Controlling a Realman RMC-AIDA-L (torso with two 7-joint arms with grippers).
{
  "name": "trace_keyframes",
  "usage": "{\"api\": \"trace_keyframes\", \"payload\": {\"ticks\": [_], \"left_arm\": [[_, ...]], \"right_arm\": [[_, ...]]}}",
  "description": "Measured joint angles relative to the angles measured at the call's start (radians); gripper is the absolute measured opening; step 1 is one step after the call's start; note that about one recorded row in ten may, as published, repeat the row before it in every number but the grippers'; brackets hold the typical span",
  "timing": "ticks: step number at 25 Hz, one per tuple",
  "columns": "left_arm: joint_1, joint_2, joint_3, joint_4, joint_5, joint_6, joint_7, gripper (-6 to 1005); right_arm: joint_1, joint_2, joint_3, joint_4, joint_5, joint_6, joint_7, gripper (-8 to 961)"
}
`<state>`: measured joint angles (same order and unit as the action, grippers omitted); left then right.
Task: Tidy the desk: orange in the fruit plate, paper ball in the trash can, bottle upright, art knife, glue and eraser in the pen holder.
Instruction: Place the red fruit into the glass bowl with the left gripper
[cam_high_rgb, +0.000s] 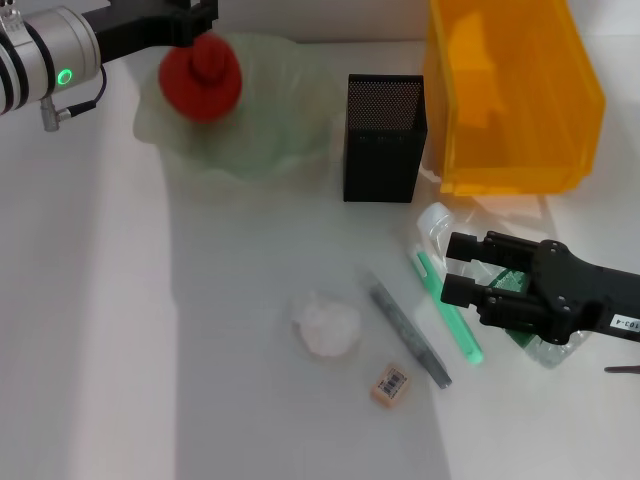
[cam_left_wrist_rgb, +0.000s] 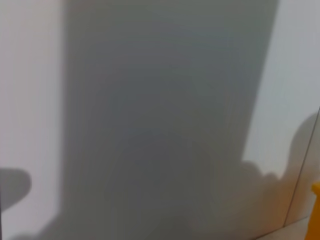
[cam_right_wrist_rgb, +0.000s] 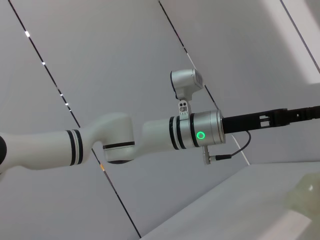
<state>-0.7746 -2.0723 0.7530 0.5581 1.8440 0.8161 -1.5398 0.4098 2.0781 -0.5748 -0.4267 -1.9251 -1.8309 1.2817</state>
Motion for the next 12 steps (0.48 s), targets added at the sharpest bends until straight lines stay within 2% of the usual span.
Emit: {"api": "trace_keyframes", "payload": {"ticks": [4, 7, 10, 11, 12], "left_arm": [[0.007, 0.002, 0.001, 0.001, -0.019, 0.011, 0.003, 314], [0.034, 0.007, -0.002, 0.013, -0.068, 0.088, 0.004, 393], [0.034, 0.007, -0.002, 0.013, -0.068, 0.088, 0.004, 473], [0.095, 0.017, -0.009, 0.066, -0.098, 0.304, -0.001, 499], [0.150, 0.031, -0.010, 0.102, -0.124, 0.463, 0.004, 526]], "right_arm": [[0.005, 0.000, 0.001, 0.001, 0.000, 0.001, 0.000, 708], [0.011, 0.000, 0.001, 0.001, 0.000, 0.001, 0.000, 708], [0.012, 0.000, 0.003, 0.000, 0.000, 0.001, 0.000, 708], [0.011, 0.000, 0.010, -0.002, 0.001, 0.000, 0.001, 708], [0.011, -0.002, 0.019, -0.005, 0.001, -0.004, 0.005, 708]]}}
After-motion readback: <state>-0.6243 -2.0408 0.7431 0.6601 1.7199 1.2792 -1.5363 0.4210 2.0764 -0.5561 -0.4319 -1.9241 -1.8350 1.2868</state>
